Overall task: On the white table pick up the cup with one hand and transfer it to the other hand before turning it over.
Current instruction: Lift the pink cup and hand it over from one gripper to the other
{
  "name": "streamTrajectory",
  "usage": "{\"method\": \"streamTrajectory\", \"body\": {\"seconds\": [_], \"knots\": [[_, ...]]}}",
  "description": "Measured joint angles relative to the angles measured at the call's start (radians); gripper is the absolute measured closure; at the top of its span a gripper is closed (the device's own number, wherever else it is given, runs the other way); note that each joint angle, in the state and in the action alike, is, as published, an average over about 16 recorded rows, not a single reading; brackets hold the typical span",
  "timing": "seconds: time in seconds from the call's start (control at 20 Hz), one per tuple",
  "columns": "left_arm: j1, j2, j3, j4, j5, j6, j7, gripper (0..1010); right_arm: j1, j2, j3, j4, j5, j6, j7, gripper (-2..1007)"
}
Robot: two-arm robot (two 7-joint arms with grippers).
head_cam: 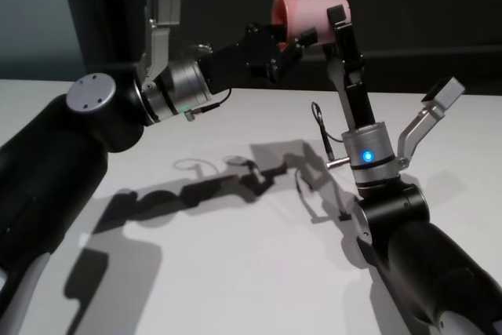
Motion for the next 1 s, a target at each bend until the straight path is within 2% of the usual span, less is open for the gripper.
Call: {"method": "streamTrajectory", "body": {"seconds": [0.65,1.0], "knots": [[0.0,0.0,0.0,0.0,0.0,0.0,0.0,945,0.0,0.0,-0.001,0.001,0.001,0.0,0.001,219],[0.0,0.0,0.0,0.0,0.0,0.0,0.001,849,0.0,0.0,-0.001,0.001,0.0,0.0,0.002,219]]}}
